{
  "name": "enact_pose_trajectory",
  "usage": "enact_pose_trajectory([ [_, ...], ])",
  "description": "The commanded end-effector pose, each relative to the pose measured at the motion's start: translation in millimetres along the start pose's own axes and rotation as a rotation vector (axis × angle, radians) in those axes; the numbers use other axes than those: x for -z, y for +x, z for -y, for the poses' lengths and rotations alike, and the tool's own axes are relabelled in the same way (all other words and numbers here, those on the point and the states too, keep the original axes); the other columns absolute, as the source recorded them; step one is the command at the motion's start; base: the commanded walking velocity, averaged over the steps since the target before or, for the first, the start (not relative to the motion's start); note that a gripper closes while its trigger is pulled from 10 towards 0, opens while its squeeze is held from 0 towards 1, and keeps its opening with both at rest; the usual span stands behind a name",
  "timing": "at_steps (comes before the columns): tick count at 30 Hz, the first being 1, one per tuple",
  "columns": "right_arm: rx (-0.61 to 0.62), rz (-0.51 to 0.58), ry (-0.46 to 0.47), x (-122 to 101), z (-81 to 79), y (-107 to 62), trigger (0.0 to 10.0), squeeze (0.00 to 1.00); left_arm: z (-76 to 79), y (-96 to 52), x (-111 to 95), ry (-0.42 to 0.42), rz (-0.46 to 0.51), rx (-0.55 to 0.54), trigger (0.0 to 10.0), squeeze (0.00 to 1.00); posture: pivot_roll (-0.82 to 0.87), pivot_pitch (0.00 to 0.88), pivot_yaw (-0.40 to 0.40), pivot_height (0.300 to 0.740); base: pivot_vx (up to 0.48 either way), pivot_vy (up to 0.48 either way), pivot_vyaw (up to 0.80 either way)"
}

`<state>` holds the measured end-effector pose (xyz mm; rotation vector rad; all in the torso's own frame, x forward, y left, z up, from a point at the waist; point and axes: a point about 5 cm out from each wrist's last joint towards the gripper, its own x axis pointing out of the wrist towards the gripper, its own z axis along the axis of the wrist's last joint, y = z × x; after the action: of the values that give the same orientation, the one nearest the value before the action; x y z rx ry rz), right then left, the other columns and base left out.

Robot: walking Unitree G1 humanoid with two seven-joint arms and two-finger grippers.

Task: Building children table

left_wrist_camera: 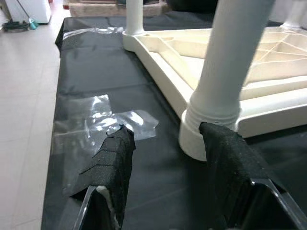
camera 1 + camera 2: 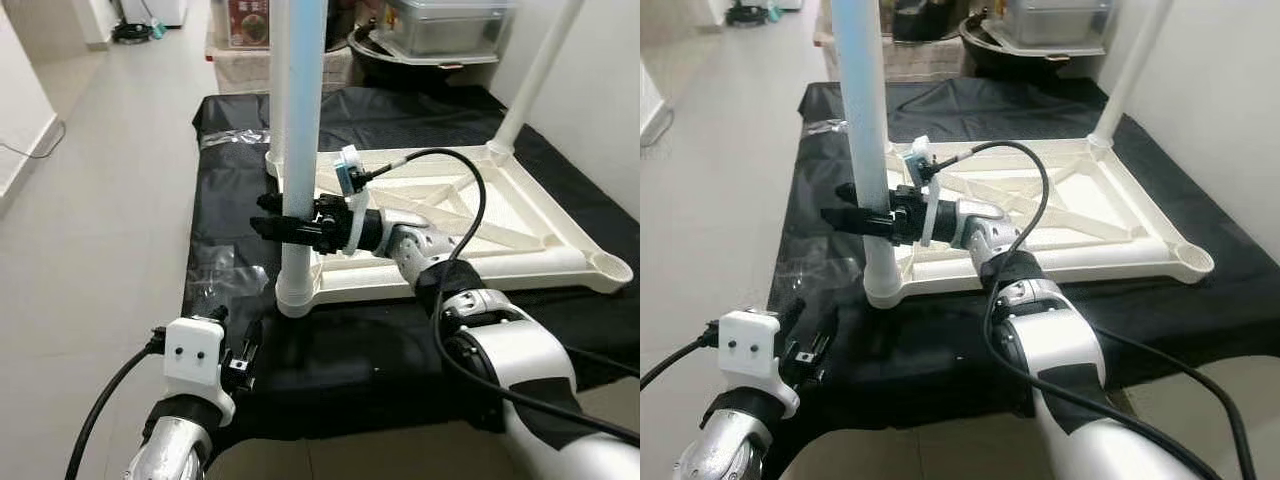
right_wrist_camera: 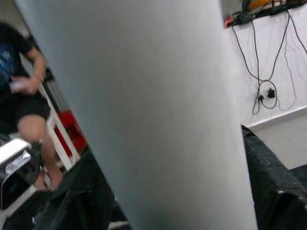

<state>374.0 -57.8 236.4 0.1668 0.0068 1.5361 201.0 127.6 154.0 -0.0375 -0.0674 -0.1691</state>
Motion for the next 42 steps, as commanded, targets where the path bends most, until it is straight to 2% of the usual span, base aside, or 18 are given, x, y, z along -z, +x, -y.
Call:
enact_pose_trajectory([
  [1, -0.024, -0.049, -0.005, 6.8, -1.8, 5.5, 0.0, 0.00, -0.6, 0.1, 1.3, 0.008, 0.004, 0.000, 10.0, 0.00, 0.07, 0.029, -0.051, 0.740, 0.000, 0.000, 0.00],
  [5, 0.014, -0.061, -0.023, 12.1, -0.2, 2.3, 0.0, 0.00, -0.4, 1.6, 1.1, 0.008, 0.008, 0.001, 10.0, 0.00, 0.06, 0.025, -0.047, 0.740, 0.000, 0.000, 0.00],
  [11, 0.260, -0.016, -0.041, 20.2, 10.7, -7.4, 0.0, 0.00, -1.9, 5.7, 1.8, 0.009, 0.021, -0.001, 10.0, 0.00, 0.00, 0.025, -0.032, 0.740, 0.000, 0.000, 0.00],
  [15, 0.355, -0.013, -0.057, 22.7, 14.4, -7.3, 0.0, 0.00, -2.1, 6.4, 1.1, 0.009, 0.024, -0.001, 10.0, 0.00, 0.00, 0.026, -0.031, 0.740, 0.000, 0.000, 0.00],
  [17, 0.545, 0.012, -0.077, 22.8, 22.1, -10.4, 0.0, 0.00, -2.1, 7.1, 0.5, 0.011, 0.028, 0.000, 10.0, 0.00, 0.00, 0.026, -0.025, 0.740, 0.000, 0.000, 0.00],
  [18, 0.545, 0.012, -0.077, 22.8, 22.1, -10.4, 0.0, 0.00, -2.1, 7.1, 0.5, 0.011, 0.028, 0.000, 10.0, 0.00, 0.00, 0.026, -0.025, 0.740, 0.000, 0.000, 0.00],
  [19, 0.770, 0.057, -0.087, 20.2, 30.8, -17.3, 0.0, 0.00, -2.8, 8.2, 0.4, 0.012, 0.030, -0.001, 10.0, 0.00, 0.00, 0.027, -0.031, 0.740, 0.000, 0.000, 0.00],
  [21, 1.030, 0.074, -0.055, 23.4, 38.6, -27.9, 0.0, 0.00, -3.6, 8.5, 0.2, 0.015, 0.031, -0.003, 10.0, 0.00, -0.01, 0.028, -0.029, 0.740, 0.000, 0.000, 0.00],
  [23, 1.030, 0.074, -0.055, 23.4, 38.6, -27.9, 0.0, 0.00, -3.6, 8.5, 0.2, 0.015, 0.031, -0.003, 10.0, 0.00, -0.01, 0.028, -0.029, 0.740, 0.000, 0.000, 0.00],
  [25, 1.392, 0.062, -0.040, 33.3, 43.0, -48.3, 0.0, 0.00, -3.9, 9.1, -0.4, 0.018, 0.034, -0.003, 10.0, 0.00, 0.00, 0.024, -0.030, 0.740, 0.000, 0.000, 0.00],
  [26, 1.392, 0.062, -0.040, 33.3, 43.0, -48.3, 0.0, 0.00, -3.9, 9.1, -0.4, 0.018, 0.034, -0.003, 10.0, 0.00, 0.00, 0.024, -0.030, 0.740, 0.000, 0.000, 0.00],
  [27, 1.501, 0.069, -0.024, 37.4, 42.4, -53.0, 0.0, 0.00, -4.3, 9.5, -0.4, 0.020, 0.036, -0.003, 10.0, 0.00, 0.00, 0.025, -0.030, 0.740, 0.000, 0.000, 0.00],
  [32, 1.565, 0.077, -0.015, 40.2, 41.1, -54.3, 0.0, 0.00, -4.7, 10.1, -0.4, 0.021, 0.037, -0.004, 10.0, 0.00, 0.00, 0.023, -0.029, 0.740, 0.000, 0.000, 0.00],
  [37, 1.677, 0.161, 0.004, 41.1, 30.3, -29.0, 0.0, 0.00, -7.3, 10.1, -3.0, 0.031, 0.045, -0.010, 10.0, 0.00, 0.02, 0.026, -0.025, 0.740, 0.000, 0.000, 0.00],
  [38, 1.660, 0.178, -0.024, 38.1, 29.5, -25.2, 1.9, 0.00, -7.4, 10.3, -3.1, 0.030, 0.045, -0.010, 10.0, 0.00, 0.04, 0.025, -0.022, 0.740, 0.000, 0.000, 0.00],
  [39, 1.660, 0.178, -0.024, 38.1, 29.5, -25.2, 1.9, 0.00, -7.4, 10.3, -3.1, 0.030, 0.045, -0.010, 10.0, 0.00, 0.04, 0.025, -0.022, 0.740, 0.000, 0.000, 0.00],
  [40, 1.634, 0.202, -0.052, 33.8, 28.8, -20.6, 10.0, 0.00, -7.2, 11.2, -3.3, 0.030, 0.045, -0.009, 10.0, 0.00, 0.04, 0.023, -0.030, 0.740, 0.000, 0.000, 0.00],
  [42, 1.560, 0.243, -0.075, 28.1, 28.3, -14.5, 10.0, 0.00, -7.0, 11.9, -3.7, 0.029, 0.047, -0.009, 10.0, 0.00, 0.04, 0.023, -0.030, 0.740, 0.000, 0.000, 0.00],
])
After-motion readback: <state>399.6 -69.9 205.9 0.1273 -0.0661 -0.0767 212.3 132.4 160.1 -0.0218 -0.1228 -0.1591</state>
